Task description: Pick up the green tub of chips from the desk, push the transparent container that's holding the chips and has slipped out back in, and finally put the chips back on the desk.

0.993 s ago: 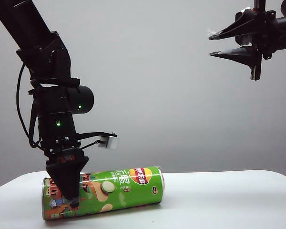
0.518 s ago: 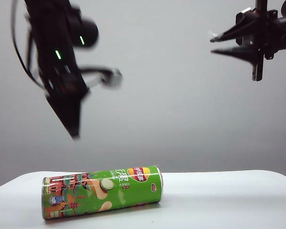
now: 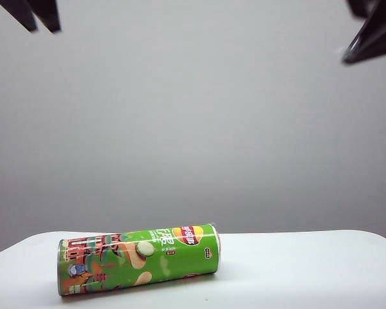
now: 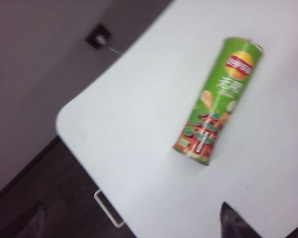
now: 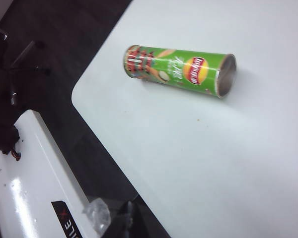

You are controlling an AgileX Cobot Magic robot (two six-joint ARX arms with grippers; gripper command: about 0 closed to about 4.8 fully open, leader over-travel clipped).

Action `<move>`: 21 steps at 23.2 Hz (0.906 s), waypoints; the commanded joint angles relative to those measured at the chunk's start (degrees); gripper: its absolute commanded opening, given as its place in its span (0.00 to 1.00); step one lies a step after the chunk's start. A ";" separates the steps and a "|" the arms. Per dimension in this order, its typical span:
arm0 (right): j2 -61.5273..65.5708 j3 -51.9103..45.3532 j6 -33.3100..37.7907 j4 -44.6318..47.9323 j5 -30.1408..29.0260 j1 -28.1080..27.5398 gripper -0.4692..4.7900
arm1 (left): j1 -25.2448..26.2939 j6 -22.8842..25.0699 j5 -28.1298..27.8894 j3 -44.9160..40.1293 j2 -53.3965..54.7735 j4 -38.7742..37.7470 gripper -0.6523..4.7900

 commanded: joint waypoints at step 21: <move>-61.64 -42.71 40.44 44.92 39.23 -0.07 0.08 | 13.20 -22.29 1.51 -42.56 -54.95 28.52 1.00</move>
